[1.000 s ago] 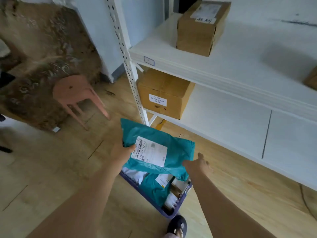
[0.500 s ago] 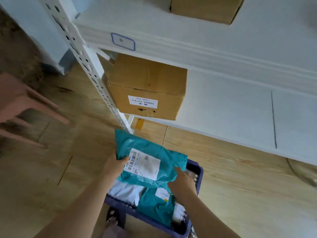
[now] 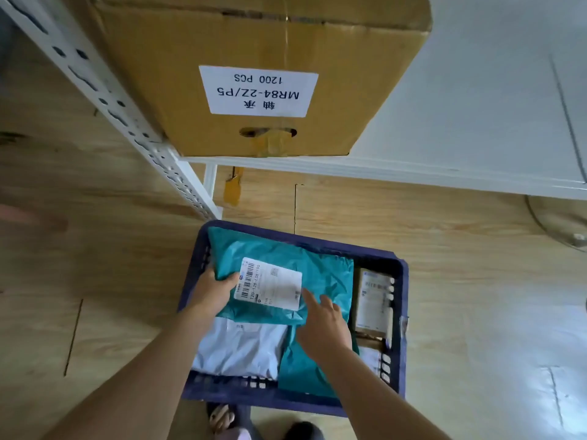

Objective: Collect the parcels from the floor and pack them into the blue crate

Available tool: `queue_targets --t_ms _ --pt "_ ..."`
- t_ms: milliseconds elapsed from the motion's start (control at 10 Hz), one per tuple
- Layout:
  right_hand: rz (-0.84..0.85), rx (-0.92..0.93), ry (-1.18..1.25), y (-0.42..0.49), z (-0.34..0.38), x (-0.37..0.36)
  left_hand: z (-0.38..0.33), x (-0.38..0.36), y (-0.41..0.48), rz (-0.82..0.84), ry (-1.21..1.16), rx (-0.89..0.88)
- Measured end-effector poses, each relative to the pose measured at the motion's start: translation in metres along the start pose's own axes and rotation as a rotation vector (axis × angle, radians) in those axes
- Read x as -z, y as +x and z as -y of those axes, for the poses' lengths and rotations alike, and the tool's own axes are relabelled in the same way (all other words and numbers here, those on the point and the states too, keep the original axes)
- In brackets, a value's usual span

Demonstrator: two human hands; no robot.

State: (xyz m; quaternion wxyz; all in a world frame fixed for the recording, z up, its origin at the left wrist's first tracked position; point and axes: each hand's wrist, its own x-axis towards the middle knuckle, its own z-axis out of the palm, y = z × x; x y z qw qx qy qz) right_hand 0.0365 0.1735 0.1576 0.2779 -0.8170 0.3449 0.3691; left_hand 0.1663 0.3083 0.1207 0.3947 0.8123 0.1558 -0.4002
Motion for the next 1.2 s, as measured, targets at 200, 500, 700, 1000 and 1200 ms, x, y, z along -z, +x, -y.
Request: queue_targets --t_ms 200,500,700,1000,1200 --pt "0.016 0.016 -0.052 0.046 0.004 -0.024 0.015 -0.017 0.041 -0.148 0.474 -0.328" --pt "0.018 0.028 -0.067 0.088 0.002 -0.061 0.056 -0.047 0.064 0.078 1.147 -0.505" --pt "0.022 -0.005 -0.152 0.113 -0.007 -0.071 0.065 -0.062 0.084 0.128 1.178 -0.464" --pt "0.072 0.015 -0.125 0.118 -0.007 -0.057 0.050 -0.057 0.085 0.179 1.204 -0.415" --pt "0.014 0.028 -0.096 0.055 -0.014 -0.029 0.031 -0.028 0.033 0.105 1.256 -0.478"
